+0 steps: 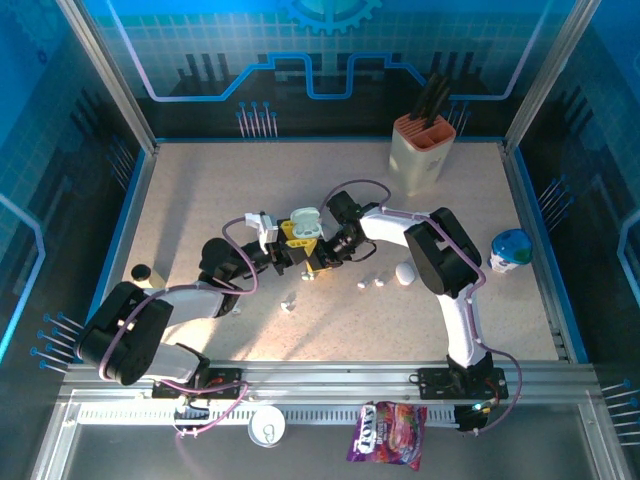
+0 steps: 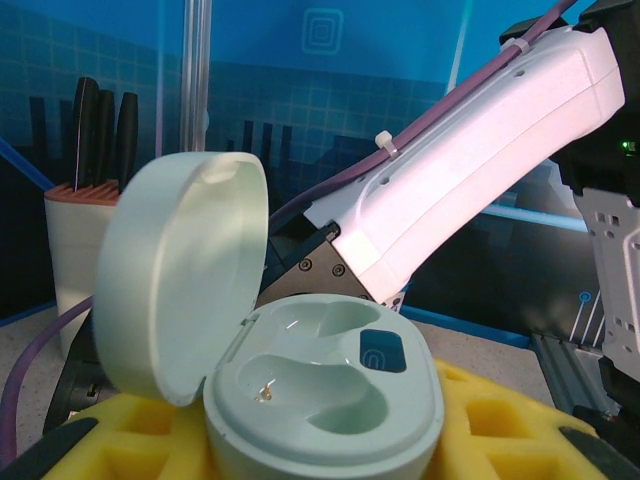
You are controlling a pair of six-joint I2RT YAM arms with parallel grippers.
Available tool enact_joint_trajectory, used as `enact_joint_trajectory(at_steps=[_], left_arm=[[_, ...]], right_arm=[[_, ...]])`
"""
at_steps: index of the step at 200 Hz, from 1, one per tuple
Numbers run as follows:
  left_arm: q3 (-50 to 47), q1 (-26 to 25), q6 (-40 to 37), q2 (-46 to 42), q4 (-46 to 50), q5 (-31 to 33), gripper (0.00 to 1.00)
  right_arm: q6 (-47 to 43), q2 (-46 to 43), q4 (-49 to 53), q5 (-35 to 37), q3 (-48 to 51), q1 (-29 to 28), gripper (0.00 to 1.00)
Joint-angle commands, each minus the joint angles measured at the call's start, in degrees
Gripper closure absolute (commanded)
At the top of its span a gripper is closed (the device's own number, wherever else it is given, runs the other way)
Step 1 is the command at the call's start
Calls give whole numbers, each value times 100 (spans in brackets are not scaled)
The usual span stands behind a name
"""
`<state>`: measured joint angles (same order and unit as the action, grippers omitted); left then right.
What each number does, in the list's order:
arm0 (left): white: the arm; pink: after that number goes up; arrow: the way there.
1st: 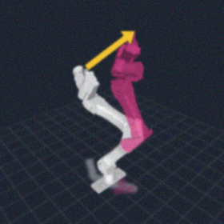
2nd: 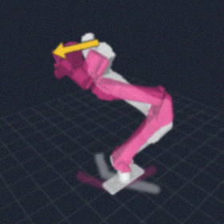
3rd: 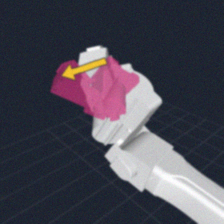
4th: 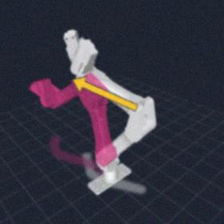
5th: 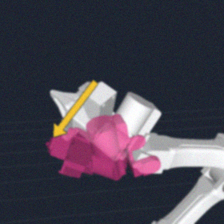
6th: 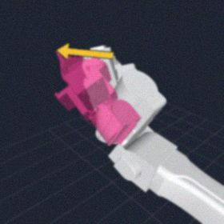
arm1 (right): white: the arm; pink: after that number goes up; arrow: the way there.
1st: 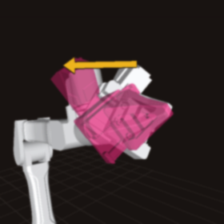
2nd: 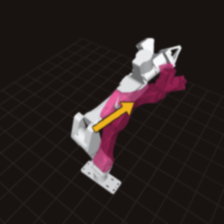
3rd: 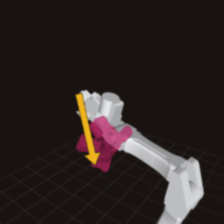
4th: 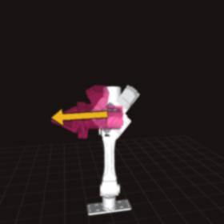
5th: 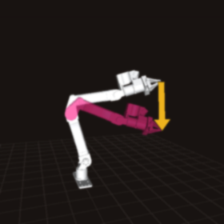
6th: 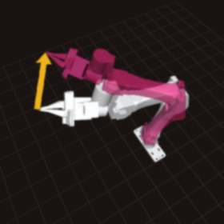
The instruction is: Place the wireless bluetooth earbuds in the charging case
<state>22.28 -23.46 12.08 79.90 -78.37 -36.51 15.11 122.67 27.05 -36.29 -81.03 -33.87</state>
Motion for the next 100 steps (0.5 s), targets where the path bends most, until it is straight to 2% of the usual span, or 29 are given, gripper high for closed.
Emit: enact_joint_trajectory(at_steps=[1,28,100], left_arm=[[-45,47,-64,61,-195,-101,77],[-49,49,-73,70,-195,-102,77],[-71,47,-96,87,-196,-101,77]], right_arm=[[-92,-180,152,-17,7,-113,78],[-123,-187,155,-55,19,-138,74],[-201,-234,140,-101,125,-199,72]])
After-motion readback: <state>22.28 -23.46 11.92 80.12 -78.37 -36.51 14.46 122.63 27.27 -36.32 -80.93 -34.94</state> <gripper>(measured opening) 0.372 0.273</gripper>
